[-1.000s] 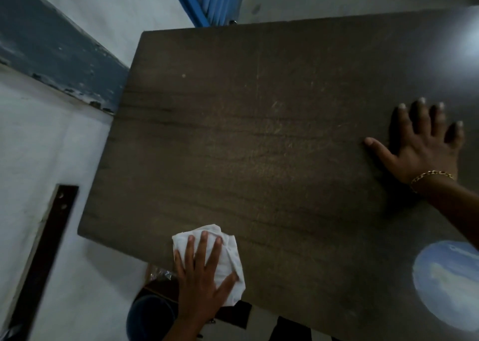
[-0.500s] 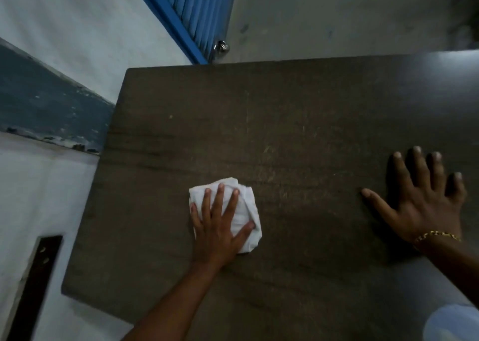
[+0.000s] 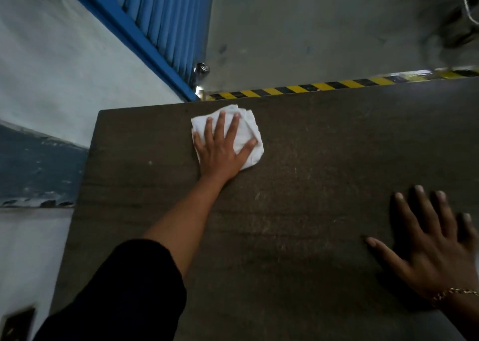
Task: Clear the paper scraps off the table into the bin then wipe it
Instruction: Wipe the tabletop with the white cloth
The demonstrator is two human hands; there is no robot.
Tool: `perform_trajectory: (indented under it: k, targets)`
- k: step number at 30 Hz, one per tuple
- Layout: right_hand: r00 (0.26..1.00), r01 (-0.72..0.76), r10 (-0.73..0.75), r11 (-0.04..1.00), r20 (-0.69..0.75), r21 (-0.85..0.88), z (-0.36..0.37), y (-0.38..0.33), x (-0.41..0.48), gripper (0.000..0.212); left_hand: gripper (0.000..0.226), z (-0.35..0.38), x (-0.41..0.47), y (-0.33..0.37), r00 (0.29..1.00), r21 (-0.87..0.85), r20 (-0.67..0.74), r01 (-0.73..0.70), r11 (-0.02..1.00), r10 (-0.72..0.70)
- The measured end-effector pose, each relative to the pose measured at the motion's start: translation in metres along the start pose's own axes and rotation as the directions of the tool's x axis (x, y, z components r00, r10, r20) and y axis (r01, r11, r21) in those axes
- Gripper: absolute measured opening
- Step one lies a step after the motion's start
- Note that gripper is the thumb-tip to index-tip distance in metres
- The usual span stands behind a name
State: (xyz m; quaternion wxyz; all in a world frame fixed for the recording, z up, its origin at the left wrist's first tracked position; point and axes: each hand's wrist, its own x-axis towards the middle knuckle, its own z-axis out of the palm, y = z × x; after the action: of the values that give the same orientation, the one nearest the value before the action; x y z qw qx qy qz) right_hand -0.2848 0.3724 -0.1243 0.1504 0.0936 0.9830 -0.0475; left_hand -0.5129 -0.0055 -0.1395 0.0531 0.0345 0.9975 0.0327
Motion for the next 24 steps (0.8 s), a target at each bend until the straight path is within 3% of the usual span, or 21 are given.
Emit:
perform_trajectory:
  k: [5,10,17,24]
  targets:
    - [1.0,0.007,-0.007,1.0,-0.016,0.016,-0.004,-0.003,-0.001,0.099,0.089,-0.006,0.04,0.008,1.0,-0.01,-0.015,0.022,1.0,-0.022]
    - [1.0,0.019,-0.019,0.999,-0.009,0.042,-0.005,-0.002,-0.004,0.099,0.086,0.001,0.008,0.004,0.999,0.014,-0.028,-0.028,1.0,0.028]
    - [0.998,0.058,-0.058,0.994,-0.003,0.091,-0.006,-0.002,-0.007,0.099,0.085,0.012,-0.121,-0.005,0.997,0.033,0.008,-0.074,0.997,0.074]
    - [0.994,0.095,-0.088,0.991,-0.072,0.094,0.001,0.001,-0.01,0.098,0.085,0.024,-0.302,-0.011,0.999,0.052,0.048,-0.02,0.998,0.017]
